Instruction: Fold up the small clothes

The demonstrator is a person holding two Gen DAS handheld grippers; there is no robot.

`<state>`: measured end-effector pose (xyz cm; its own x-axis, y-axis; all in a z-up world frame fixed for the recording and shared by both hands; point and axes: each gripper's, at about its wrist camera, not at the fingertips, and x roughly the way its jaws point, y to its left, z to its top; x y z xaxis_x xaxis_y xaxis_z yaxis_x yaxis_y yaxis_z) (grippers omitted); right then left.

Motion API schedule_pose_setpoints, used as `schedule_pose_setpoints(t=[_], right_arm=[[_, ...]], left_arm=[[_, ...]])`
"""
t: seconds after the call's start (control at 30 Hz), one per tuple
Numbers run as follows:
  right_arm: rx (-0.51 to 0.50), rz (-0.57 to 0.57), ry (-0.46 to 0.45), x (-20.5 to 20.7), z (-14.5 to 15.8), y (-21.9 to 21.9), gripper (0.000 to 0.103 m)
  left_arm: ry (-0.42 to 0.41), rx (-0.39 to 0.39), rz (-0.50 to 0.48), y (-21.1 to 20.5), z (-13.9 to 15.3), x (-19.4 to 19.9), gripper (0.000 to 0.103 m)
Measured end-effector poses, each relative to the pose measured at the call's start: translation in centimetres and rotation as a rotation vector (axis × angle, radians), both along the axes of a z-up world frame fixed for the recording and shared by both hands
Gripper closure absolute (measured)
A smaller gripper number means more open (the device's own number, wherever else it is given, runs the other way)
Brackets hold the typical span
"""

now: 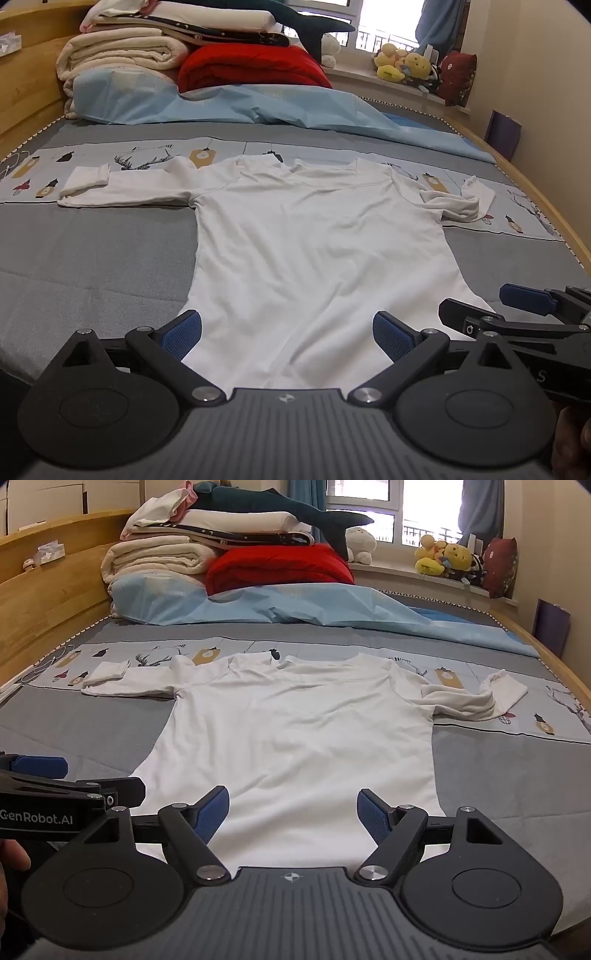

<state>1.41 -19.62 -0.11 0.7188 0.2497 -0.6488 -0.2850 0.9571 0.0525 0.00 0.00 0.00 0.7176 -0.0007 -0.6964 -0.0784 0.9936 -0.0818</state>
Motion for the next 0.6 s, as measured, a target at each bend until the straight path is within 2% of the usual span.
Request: schedule_pose_setpoints(t=[0.6], right_arm=[[0.004,-0.008,0.002,0.2,-0.1,-0.1,0.025]], left_arm=[[-0.001,0.000,0.003,-0.9,-0.1,0.0,0.003]])
